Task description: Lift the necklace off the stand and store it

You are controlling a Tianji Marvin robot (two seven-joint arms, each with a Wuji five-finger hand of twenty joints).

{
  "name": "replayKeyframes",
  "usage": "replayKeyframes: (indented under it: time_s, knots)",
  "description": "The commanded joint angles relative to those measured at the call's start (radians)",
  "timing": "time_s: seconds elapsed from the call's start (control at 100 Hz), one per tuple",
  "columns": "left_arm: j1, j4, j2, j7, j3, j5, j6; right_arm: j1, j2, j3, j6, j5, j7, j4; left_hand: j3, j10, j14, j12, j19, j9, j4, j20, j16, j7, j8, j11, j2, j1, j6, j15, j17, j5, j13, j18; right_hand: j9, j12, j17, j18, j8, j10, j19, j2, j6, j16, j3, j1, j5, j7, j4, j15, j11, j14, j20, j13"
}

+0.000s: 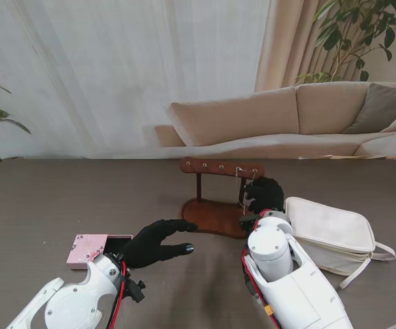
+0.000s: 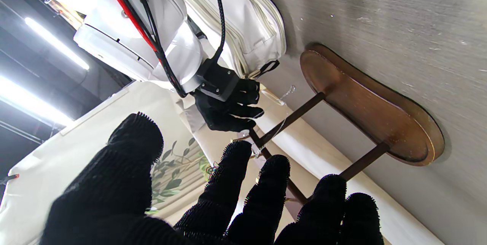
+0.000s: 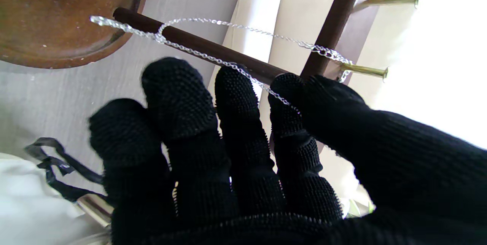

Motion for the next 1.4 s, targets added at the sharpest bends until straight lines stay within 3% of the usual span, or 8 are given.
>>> replayKeyframes:
  time_s: [0.0, 0.36, 0.62, 1.39]
  knots:
    - [0.001, -0.003, -0.001, -0.021, 0.001, -0.004, 0.004, -0.006, -0.005, 0.000, 0.002, 0.001, 0.007, -0.014, -0.023, 0.003, -0.002, 0.008, -0.024, 0.012, 0.032, -0.004, -0.001, 0.005, 0.006, 0.000, 0.039, 0.027, 0.001, 0.006, -0.014, 0.014, 0.008, -0.054, 0.039, 0.020, -0.033, 0.022, 0.023, 0.015, 0.034, -0.056, 0.003, 0.010, 0.079, 0.029, 0.026, 0.008, -0.035, 0.029, 0.005, 0.011, -0.024, 0.057]
    - [0.002, -0.004, -0.001, -0.023, 0.001, -0.006, 0.003, -0.010, -0.005, 0.010, 0.013, -0.002, 0.000, -0.037, -0.027, 0.002, -0.001, 0.008, -0.025, 0.014, 0.033, -0.004, -0.005, 0.005, 0.007, 0.001, 0.042, 0.028, 0.001, 0.003, -0.014, 0.015, 0.009, -0.053, 0.046, 0.024, -0.033, 0.026, 0.029, 0.020, 0.035, -0.049, 0.003, 0.013, 0.075, 0.031, 0.025, 0.004, -0.035, 0.044, 0.003, 0.015, -0.024, 0.058]
    - [0.001, -0.004, 0.000, -0.024, 0.001, -0.006, 0.001, -0.014, -0.003, 0.023, 0.018, 0.002, 0.000, -0.057, -0.030, 0.004, 0.000, 0.008, -0.024, 0.014, 0.033, -0.004, -0.009, 0.005, 0.007, 0.001, 0.044, 0.029, 0.000, 0.002, -0.014, 0.016, 0.010, -0.053, 0.100, 0.019, 0.014, 0.043, 0.039, 0.025, 0.048, -0.046, 0.002, 0.060, 0.074, 0.032, 0.024, 0.003, -0.035, 0.168, -0.002, 0.001, -0.025, 0.060]
    - [0.003, -0.006, 0.001, -0.029, -0.001, -0.010, 0.000, -0.020, 0.005, 0.050, 0.025, 0.011, 0.011, -0.132, -0.039, 0.004, -0.001, 0.008, -0.025, 0.016, 0.035, -0.003, -0.015, 0.007, 0.008, 0.001, 0.049, 0.031, 0.002, 0.001, -0.016, 0.023, 0.007, -0.055, 0.105, 0.030, 0.023, 0.050, 0.052, 0.029, 0.068, -0.042, 0.007, 0.069, 0.071, 0.038, 0.024, 0.005, -0.034, 0.200, -0.003, 0.003, -0.013, 0.058]
